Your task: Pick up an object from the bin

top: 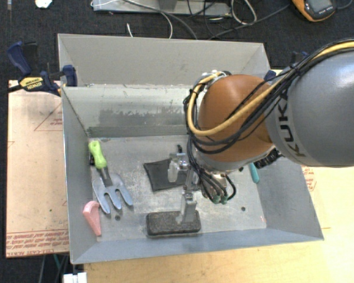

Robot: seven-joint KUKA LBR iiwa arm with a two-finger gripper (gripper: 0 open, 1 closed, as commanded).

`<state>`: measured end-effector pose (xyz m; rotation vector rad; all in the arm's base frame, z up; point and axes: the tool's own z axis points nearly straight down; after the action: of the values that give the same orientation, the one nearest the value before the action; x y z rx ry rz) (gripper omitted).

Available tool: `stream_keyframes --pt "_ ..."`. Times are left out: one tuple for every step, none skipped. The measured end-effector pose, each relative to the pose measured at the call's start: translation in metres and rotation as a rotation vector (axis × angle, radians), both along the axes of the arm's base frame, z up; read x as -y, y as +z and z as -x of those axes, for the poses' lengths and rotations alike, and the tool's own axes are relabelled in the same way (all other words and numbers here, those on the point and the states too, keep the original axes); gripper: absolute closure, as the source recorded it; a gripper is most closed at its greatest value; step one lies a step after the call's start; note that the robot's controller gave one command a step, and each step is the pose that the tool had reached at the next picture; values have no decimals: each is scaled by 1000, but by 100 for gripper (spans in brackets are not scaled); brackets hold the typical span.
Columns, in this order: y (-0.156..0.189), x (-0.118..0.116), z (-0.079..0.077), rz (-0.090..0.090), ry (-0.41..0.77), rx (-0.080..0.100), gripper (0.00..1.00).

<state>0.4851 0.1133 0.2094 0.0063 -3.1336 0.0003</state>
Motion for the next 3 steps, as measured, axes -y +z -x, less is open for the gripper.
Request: stream_keyframes --pt "4 1 -2 -1 -4 8 0" --pt "-39 56 -31 -2 -34 9 0" --pt "-72 69 -48 -4 -231 12 0"
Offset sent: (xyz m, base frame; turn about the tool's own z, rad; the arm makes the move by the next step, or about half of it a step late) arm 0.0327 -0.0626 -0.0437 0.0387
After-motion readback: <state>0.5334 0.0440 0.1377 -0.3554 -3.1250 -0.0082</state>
